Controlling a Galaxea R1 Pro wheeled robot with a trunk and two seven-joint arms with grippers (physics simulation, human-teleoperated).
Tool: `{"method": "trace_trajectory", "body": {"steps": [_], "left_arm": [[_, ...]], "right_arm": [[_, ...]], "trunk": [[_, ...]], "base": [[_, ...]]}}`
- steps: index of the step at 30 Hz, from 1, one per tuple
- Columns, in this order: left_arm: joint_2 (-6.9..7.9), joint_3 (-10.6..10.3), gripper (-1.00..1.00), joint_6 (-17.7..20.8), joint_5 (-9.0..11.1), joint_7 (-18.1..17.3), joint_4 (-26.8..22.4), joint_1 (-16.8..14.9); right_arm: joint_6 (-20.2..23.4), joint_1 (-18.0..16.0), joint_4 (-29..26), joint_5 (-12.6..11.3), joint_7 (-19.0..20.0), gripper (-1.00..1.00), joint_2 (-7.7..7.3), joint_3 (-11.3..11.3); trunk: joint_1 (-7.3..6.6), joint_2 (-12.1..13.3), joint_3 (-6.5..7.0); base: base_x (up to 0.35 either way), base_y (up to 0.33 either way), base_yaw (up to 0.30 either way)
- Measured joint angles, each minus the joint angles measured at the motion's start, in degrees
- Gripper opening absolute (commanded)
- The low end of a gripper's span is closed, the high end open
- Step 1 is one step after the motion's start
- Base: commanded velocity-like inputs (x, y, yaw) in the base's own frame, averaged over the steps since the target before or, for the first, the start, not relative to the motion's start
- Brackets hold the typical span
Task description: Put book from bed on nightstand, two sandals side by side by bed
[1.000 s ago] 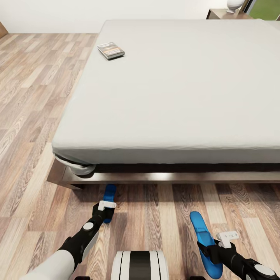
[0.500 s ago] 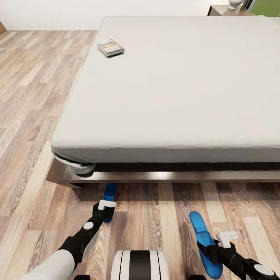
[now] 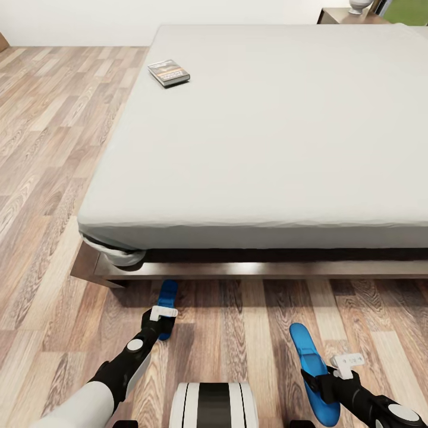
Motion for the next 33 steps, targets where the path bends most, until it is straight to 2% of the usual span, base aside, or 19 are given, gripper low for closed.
{"method": "trace_trajectory", "body": {"steps": [3, 20, 21, 33], "left_arm": [[0.01, 0.0, -1.0, -0.02, 0.0, 0.0, 0.01, 0.0], [0.04, -0.01, -1.0, -0.03, 0.0, 0.0, -0.06, 0.0], [0.04, -0.01, 1.0, -0.02, 0.0, 0.0, -0.07, 0.0], [0.05, 0.0, 1.0, -0.06, 0.0, 0.03, -0.09, 0.0]], "right_arm": [[-0.01, 0.0, 0.0, 0.02, 0.0, -1.0, -0.01, -0.01], [-0.05, 0.0, 0.0, 0.0, 0.08, -1.0, 0.0, -0.01], [-0.05, 0.0, 0.0, -0.01, 0.09, -1.0, 0.02, -0.01], [-0.05, 0.0, 0.0, 0.01, 0.09, -1.0, -0.01, -0.01]], "trunk": [[0.05, -0.02, -0.44], [0.05, -0.03, -0.44], [0.05, -0.03, -0.44], [0.05, -0.03, -0.44]], "base": [[0.0, 0.0, 0.0], [0.0, 0.0, 0.0], [0.0, 0.0, 0.0], [0.0, 0.0, 0.0]]}}
